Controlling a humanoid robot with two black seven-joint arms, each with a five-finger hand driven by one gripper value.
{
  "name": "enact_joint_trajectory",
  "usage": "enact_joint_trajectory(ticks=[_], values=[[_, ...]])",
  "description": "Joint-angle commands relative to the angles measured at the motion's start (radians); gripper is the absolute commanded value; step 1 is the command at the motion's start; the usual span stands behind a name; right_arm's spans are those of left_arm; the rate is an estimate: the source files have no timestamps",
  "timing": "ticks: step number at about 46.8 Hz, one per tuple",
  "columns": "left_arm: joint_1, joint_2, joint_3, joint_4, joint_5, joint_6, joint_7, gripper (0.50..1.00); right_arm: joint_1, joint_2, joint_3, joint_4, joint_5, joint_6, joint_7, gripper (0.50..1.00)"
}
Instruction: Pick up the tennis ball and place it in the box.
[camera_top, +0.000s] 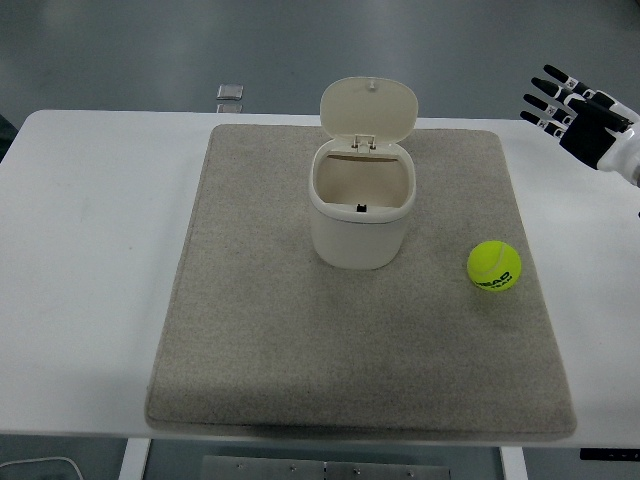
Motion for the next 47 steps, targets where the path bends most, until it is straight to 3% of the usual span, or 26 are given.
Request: enact_joint_trajectory(ticks=[1, 29, 47], values=[[0.000, 0.000, -0.002, 0.000, 0.000, -0.002, 0.000, 0.992, 0.000, 0.000, 0.000, 0.002, -0.001, 0.003, 0.000, 0.932], [0.000, 0.000, -0.002, 0.006, 0.000, 0.005, 0.001, 0.992, 0.002, -0.012, 0.000, 0.014, -0.108, 0.006, 0.000, 0.934], [0.000, 0.000, 0.000, 0.006, 0.000, 0.005, 0.000, 0.992, 0.020, -0.051, -0.005, 0.016, -0.295, 0.118, 0.020, 0.932]])
